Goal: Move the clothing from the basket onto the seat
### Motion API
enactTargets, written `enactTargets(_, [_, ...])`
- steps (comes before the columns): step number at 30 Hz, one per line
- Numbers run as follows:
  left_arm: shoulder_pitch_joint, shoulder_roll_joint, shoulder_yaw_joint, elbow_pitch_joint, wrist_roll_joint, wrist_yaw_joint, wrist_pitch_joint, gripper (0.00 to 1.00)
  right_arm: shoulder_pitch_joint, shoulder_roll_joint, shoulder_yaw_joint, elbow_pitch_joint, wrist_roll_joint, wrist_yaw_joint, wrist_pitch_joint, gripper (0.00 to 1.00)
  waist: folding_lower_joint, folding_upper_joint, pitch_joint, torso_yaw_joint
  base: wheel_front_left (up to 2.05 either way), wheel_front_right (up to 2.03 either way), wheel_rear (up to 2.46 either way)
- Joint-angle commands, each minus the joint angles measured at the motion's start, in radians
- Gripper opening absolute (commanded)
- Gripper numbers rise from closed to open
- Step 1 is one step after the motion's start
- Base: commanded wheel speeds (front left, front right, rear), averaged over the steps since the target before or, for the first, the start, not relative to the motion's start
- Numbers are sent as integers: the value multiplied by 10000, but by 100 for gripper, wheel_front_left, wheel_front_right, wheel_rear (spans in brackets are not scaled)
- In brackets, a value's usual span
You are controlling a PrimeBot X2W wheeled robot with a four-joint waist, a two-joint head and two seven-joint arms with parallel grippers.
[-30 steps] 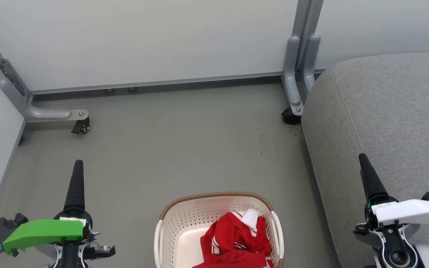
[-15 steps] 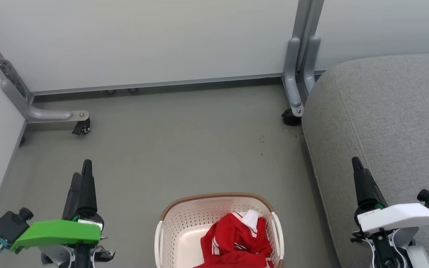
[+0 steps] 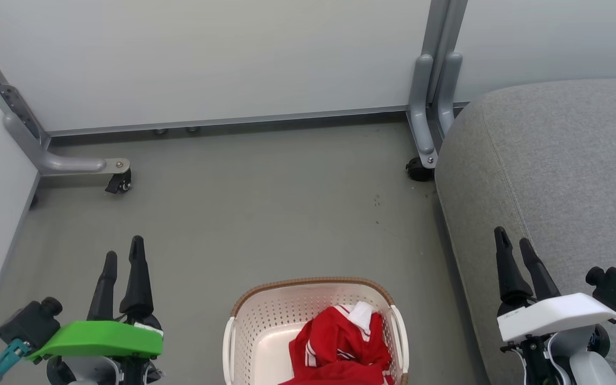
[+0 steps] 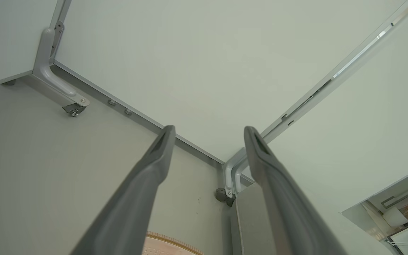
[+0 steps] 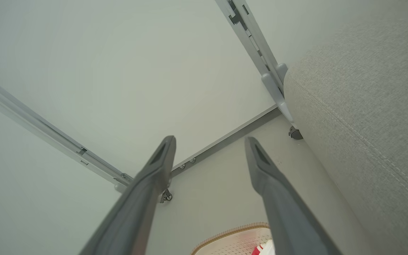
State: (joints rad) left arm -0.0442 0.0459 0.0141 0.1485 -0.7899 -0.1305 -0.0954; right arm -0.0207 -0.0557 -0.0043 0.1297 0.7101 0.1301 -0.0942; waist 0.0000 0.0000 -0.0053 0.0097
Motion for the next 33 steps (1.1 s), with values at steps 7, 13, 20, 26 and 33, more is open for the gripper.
enactTargets(7, [73,55,-100,32,1155,-3,-290,100,81,-52,97,-120,-1280,5,-304,100,0,0,-7,39,0,0,0])
enactTargets(13, [105,55,-170,149,1803,-3,-451,100,109,-18,156,-115,-1992,6,-422,100,0,0,-18,60,0,0,0])
enactTargets(20, [142,56,-218,319,2535,-3,-637,100,157,7,235,-136,-2707,5,-508,100,0,0,-28,65,0,0,0])
enactTargets(26, [134,57,-226,485,3178,8,-785,100,219,23,259,-107,-3276,6,-543,100,0,0,-40,64,0,0,0])
enactTargets(33, [138,58,-277,694,3880,55,-949,100,316,37,267,-75,-3863,6,-556,100,0,0,-49,60,0,0,0])
